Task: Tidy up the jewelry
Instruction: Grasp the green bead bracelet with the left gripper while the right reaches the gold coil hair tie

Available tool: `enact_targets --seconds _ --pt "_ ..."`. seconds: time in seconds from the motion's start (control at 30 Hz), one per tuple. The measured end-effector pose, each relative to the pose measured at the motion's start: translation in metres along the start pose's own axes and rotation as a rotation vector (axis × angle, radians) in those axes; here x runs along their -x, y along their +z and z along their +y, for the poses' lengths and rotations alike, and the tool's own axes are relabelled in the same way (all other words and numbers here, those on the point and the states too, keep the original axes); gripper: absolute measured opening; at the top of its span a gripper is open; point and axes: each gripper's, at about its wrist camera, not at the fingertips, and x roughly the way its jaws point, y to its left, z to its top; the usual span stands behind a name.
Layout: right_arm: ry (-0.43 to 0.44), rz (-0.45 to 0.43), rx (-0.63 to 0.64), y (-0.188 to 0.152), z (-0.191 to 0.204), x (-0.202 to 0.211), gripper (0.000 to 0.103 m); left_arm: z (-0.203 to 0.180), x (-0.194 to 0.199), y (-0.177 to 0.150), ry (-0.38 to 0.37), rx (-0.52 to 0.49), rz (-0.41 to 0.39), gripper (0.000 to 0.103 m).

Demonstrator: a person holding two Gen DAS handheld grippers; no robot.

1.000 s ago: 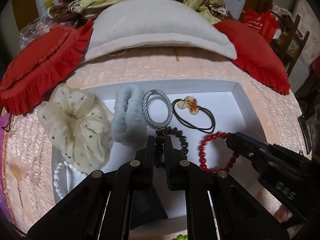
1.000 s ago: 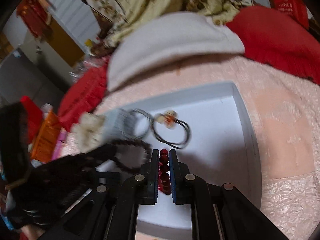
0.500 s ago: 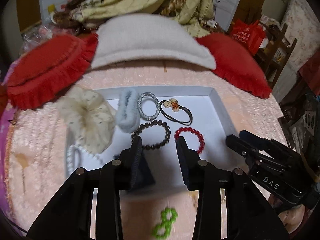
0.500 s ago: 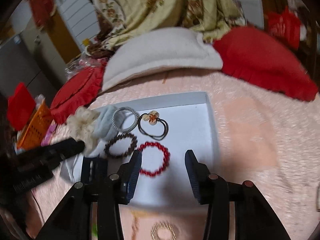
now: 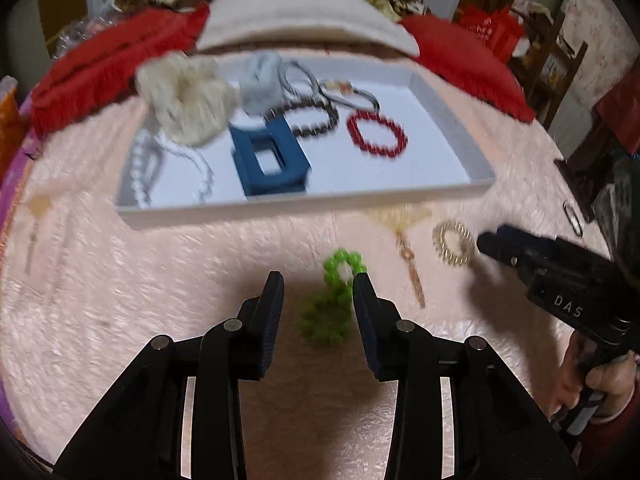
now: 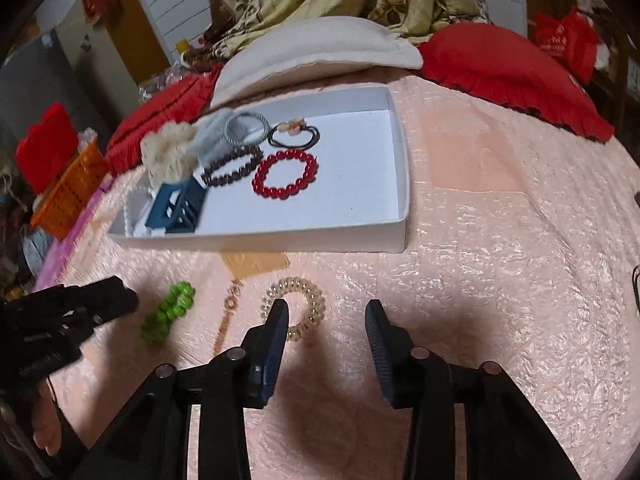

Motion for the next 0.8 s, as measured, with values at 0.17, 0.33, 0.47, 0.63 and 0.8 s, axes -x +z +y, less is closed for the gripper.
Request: enact_targets --seconds 0.17,0.33,0.47,0.63,0.8 --pt "-0.036 0.015 0.052 0.002 0.01 -0.016 0.036 -0.004 -0.022 0.0 -0.005 -0.015 0.028 0.035" --pt "-0.086 0.001 0.111 -0.002 0.022 -0.023 0.032 -0.012 -0.027 -0.007 0.018 -0.05 0.003 0.035" --pt "-0.083 -0.009 0.151 -0.005 0.034 -0.025 0.011 -0.018 -0.027 -0.009 -0.005 -0.054 0.015 0.008" --pt "-0.004 -0.012 0.055 0.002 0.025 -0.021 0.01 -0.016 -0.006 -0.006 -0.072 -0.021 0.004 0.008" --pt "0.024 -0.06 0.008 0.012 0.019 0.006 0.01 -0.017 0.031 0.001 -0.109 -0.014 -0.056 0.008"
